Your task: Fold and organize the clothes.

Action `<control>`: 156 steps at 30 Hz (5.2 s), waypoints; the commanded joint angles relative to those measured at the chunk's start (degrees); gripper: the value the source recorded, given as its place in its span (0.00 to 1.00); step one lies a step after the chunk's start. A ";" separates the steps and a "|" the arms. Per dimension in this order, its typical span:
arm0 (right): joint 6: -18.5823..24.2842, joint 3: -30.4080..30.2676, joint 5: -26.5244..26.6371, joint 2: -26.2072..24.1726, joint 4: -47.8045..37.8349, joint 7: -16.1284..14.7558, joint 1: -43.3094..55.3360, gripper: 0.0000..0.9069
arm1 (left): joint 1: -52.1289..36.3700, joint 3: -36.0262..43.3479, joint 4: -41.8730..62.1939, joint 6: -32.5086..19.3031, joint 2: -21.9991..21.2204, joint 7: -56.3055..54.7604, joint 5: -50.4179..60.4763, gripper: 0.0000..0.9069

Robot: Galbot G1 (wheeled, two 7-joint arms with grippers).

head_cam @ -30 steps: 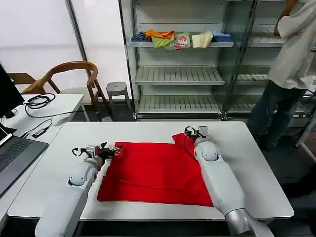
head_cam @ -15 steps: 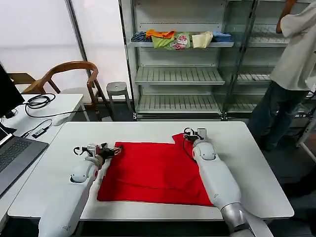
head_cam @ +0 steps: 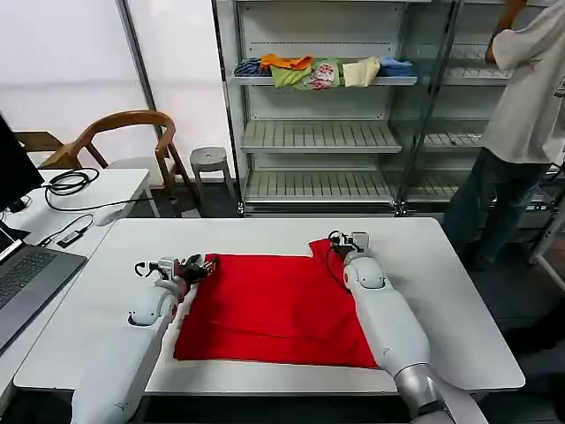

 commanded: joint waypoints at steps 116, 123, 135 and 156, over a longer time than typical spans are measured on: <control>-7.65 7.57 1.10 -20.22 68.07 3.52 -50.42 1.00 | 37.62 -15.91 -43.21 0.97 5.13 -7.59 -4.64 1.00; -5.94 12.59 -1.38 -20.26 73.91 1.56 -57.00 1.00 | 39.13 -7.99 -43.98 0.99 2.87 -22.21 -2.56 1.00; -4.52 14.18 -3.16 -19.50 74.94 0.95 -59.43 1.00 | 36.44 -5.19 -40.30 2.01 2.16 -27.76 -2.62 1.00; -3.33 12.96 -4.06 -19.32 72.50 0.92 -58.31 1.00 | 35.54 -3.73 -38.45 3.31 1.25 -26.63 -3.26 0.02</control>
